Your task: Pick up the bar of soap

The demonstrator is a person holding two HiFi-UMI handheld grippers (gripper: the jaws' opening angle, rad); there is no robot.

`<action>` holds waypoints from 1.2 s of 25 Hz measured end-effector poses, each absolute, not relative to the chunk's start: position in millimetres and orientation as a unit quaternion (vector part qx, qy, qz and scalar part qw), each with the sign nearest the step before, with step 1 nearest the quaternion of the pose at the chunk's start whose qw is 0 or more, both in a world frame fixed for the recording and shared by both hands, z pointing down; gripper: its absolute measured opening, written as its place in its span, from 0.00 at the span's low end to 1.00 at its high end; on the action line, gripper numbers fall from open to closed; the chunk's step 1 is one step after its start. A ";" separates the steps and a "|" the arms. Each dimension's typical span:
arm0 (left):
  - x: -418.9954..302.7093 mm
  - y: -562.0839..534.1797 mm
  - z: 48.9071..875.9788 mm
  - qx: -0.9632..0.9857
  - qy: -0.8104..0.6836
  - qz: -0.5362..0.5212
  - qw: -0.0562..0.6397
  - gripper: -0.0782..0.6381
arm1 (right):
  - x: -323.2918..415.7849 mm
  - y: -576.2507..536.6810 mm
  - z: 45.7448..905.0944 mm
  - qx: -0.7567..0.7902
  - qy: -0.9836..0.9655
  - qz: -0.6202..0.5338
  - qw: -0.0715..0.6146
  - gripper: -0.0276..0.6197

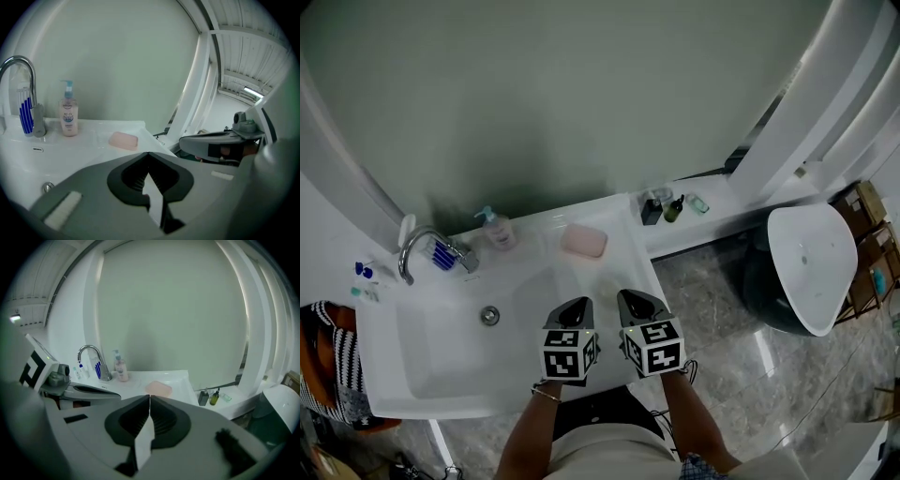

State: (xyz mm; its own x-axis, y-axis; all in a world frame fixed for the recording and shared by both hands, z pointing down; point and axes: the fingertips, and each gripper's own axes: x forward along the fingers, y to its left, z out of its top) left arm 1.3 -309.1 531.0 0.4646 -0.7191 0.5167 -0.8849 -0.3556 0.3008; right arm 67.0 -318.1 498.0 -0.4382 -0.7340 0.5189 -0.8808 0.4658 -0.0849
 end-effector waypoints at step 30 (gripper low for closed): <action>19.5 -293.5 533.9 0.830 -0.453 0.159 0.284 0.12 | 63.6 -288.6 531.5 0.493 -0.811 0.220 0.225 0.06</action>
